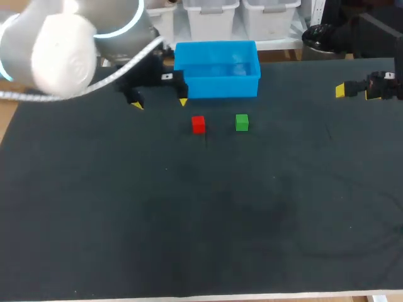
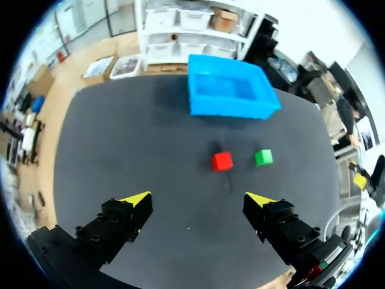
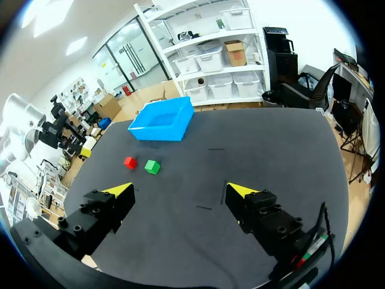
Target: Use the left arm to pick the red cube and place it into the blue plastic box first, then use the right arm to grasp the green cube and put it into the same blue plastic box after the first action is fully finished.
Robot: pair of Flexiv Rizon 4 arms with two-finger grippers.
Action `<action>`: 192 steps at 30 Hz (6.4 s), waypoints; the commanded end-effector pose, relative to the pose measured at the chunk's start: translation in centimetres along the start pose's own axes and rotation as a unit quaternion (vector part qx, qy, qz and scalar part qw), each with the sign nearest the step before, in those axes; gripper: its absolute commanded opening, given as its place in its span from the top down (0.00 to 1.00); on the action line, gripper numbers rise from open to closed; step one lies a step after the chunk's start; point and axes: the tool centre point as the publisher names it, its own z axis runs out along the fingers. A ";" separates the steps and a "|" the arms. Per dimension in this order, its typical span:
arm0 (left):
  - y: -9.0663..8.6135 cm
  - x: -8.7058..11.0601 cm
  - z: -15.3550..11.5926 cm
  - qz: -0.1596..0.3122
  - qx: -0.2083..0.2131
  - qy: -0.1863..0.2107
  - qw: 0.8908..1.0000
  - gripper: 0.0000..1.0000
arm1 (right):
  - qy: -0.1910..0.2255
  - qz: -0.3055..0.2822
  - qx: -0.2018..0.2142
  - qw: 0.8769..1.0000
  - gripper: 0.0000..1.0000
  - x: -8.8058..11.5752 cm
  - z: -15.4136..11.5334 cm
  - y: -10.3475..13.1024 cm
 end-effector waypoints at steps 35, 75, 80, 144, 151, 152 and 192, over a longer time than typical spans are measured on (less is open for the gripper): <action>-3.8 -0.5 1.7 -0.077 -0.099 -0.013 0.992 0.00 | 0.000 0.000 0.000 1.000 0.00 0.0 0.0 0.0; -6.6 -4.7 7.9 -0.016 -0.046 0.040 0.998 0.00 | 0.000 0.000 0.000 1.000 0.00 0.0 0.0 0.0; -5.6 -4.8 9.5 -0.024 -0.066 0.048 0.996 0.00 | 0.000 0.000 0.000 1.000 0.00 0.0 0.0 0.0; -4.4 -1.2 14.6 -0.047 -0.073 0.062 0.994 1.00 | 0.000 0.000 0.000 1.000 0.00 0.0 0.0 0.0; -5.0 -3.2 11.5 -0.035 -0.058 0.025 0.997 1.00 | 0.000 0.000 0.000 1.000 0.00 0.0 0.0 0.0; -5.1 -3.6 10.9 -0.034 -0.057 0.019 0.998 1.00 | 0.000 0.000 0.000 1.000 0.00 0.0 0.0 0.0; -7.7 -20.6 6.0 -0.060 0.048 -0.126 0.989 1.00 | 0.000 0.000 0.000 1.000 0.00 0.0 0.0 0.0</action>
